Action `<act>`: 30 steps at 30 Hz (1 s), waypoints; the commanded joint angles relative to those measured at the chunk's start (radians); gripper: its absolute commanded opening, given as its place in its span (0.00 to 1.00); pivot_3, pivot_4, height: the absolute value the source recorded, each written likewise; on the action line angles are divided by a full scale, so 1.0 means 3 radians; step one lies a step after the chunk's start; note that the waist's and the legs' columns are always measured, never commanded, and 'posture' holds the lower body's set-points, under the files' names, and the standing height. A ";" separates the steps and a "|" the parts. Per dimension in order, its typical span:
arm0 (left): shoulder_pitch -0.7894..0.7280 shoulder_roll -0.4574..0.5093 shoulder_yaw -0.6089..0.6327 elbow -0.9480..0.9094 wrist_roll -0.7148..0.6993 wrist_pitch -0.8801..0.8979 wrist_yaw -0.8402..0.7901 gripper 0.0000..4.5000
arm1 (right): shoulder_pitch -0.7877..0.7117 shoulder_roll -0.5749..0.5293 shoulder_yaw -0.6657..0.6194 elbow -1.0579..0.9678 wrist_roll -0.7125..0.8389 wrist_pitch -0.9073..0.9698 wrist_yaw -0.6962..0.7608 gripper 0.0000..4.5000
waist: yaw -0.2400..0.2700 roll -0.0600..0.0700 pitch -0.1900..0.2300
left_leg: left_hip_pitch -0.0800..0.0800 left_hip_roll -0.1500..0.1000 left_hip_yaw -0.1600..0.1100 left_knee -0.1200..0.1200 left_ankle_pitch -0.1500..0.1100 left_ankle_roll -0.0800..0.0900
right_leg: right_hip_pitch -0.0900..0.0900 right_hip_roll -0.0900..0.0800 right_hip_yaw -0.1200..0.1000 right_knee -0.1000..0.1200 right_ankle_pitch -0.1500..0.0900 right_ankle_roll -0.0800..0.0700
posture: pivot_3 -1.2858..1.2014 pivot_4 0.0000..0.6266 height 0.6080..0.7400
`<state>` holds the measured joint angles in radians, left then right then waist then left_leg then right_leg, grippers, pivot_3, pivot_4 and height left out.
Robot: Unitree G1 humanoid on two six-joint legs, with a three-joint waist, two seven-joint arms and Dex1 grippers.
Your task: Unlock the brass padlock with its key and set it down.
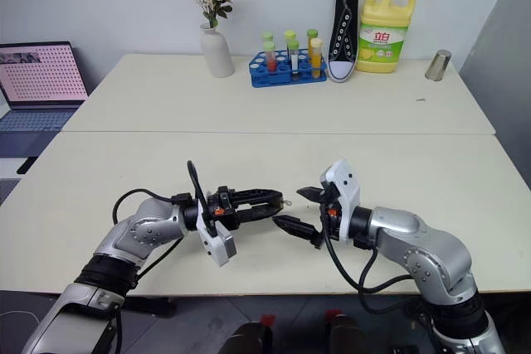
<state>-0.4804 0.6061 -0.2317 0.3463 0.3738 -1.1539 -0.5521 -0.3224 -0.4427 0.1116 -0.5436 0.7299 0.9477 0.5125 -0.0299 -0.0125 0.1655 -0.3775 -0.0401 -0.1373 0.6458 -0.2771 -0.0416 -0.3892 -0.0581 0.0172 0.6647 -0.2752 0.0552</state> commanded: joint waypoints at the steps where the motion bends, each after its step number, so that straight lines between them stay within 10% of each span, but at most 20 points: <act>1: -0.0021 0.0038 -0.0018 -0.0065 0.0009 -0.0015 0.0093 0.21 | -0.0061 0.0053 -0.0010 -0.0036 0.0066 -0.0016 0.0023 0.87 | -0.0001 0.0000 0.0000 | 0.0000 0.0000 0.0000 0.0000 0.0000 0.0000 | 0.0000 0.0000 0.0000 0.0000 0.0000 0.0000 | 0.52 0.24 1.00; 12: -0.0014 0.0084 -0.0036 -0.0076 0.0053 0.0027 0.0202 0.21 | -0.0057 0.0026 -0.0012 -0.0055 0.0064 0.0028 0.0080 0.00 | -0.0002 0.0000 0.0000 | 0.0000 0.0000 0.0000 0.0000 0.0000 0.0000 | 0.0000 0.0000 0.0000 0.0000 0.0000 0.0000 | 0.52 0.24 1.00; 30: -0.0004 0.0053 -0.0040 -0.0130 0.0089 0.0117 0.0300 0.21 | -0.0141 -0.0104 0.0053 0.0028 0.0057 0.0139 0.0159 0.00 | -0.0002 0.0000 0.0000 | 0.0000 0.0000 0.0000 0.0000 0.0000 0.0000 | 0.0000 0.0000 0.0000 0.0000 0.0000 0.0000 | 0.52 0.24 1.00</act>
<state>-0.4770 0.6235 -0.2550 0.3417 0.4109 -1.1255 -0.4907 -0.3530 -0.4653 0.1204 -0.5229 0.7259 0.9726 0.5402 -0.0305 -0.0124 0.1655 -0.3774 -0.0401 -0.1373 0.6458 -0.2771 -0.0416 -0.3892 -0.0580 0.0172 0.6648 -0.2752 0.0552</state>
